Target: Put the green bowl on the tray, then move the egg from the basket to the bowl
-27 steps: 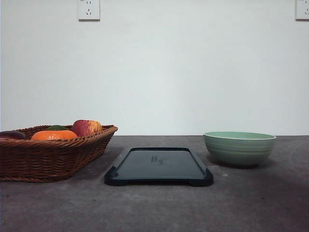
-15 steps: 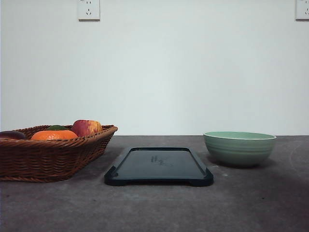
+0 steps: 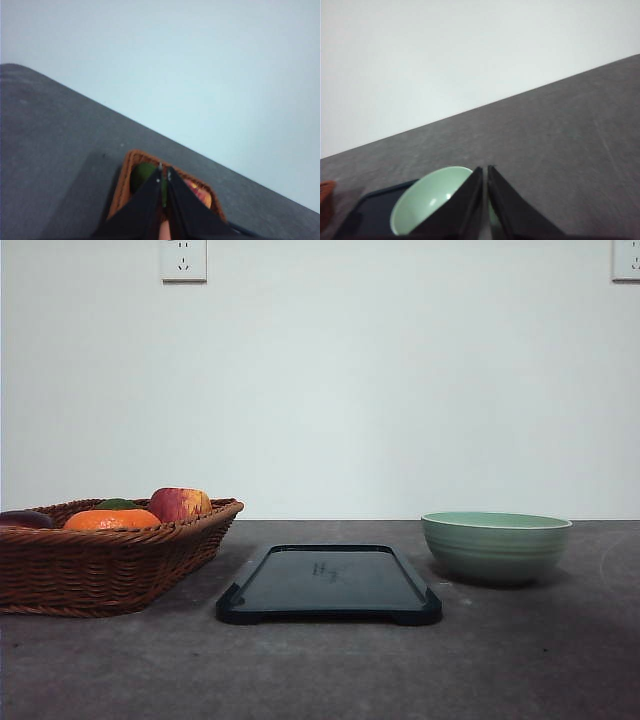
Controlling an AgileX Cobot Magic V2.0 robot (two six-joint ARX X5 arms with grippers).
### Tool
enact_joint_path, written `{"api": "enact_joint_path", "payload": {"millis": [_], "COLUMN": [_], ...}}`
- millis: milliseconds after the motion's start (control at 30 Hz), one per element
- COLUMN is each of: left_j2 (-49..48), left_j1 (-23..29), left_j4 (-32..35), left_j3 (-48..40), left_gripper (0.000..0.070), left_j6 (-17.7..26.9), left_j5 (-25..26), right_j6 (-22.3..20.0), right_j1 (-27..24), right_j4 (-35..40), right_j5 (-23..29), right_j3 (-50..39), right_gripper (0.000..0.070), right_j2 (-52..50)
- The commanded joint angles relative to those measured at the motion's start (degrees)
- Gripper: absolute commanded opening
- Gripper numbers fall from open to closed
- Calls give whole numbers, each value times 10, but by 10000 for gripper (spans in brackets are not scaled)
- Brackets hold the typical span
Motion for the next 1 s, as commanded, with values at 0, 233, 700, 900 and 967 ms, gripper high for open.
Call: {"api": "enact_joint_path", "payload": {"millis": [0,233,700,900,967], "left_j2": [18,119,358,459,490], "left_j1": [0,-1,-2,-2,-2], "left_j4": [-8,-118,-214,-235,-247], "left_j3": [23,125,297,342,356], "left_gripper": [4,3,3,3,2], "left_j6": [13,24,89,98,106], "left_j5": [-3,0,86,137,155], "right_j6": [5,-24,-72,-71,-72], "right_j1": [1,1,20,33,38], "right_j4": [-3,-54,-124,-141,-155], "right_j5": [-6,-34,-91,-121,-122], "right_j3": [19,100,224,273,292], "right_gripper": [7,7,7,7,7], "right_j2": [18,112,364,471,504]}}
